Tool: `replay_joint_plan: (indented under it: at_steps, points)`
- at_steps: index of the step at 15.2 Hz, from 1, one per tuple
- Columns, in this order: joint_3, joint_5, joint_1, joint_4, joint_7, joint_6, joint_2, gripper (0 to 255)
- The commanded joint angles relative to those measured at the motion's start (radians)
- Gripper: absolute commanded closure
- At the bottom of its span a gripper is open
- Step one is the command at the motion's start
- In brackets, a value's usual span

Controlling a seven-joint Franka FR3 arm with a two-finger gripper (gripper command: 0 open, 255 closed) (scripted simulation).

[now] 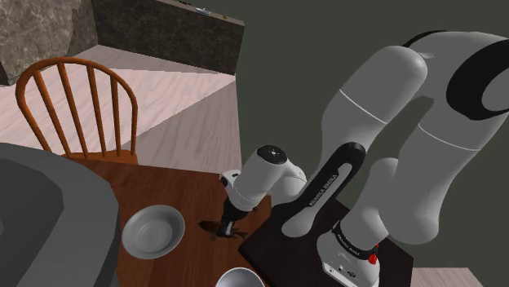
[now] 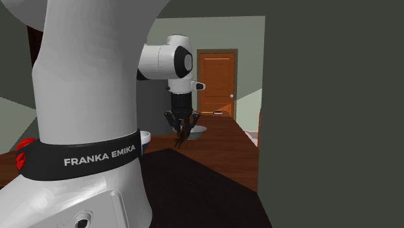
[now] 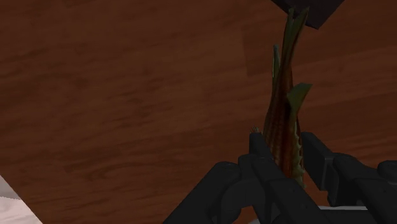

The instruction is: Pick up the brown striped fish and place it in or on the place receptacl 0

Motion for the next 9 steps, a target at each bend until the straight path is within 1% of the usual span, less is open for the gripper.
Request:
replay_joint_plan:
  at_steps: [1,4,6,9]
  points:
    - [0.054,0.050,-0.042,-0.005,-0.036,-0.036,-0.041,255]
    - [0.095,0.136,-0.063,-0.009,-0.097,-0.091,-0.103,255]
    - [0.100,0.179,-0.058,-0.010,-0.126,-0.129,-0.143,255]
    - [0.096,0.219,-0.046,-0.010,-0.152,-0.187,-0.202,255]
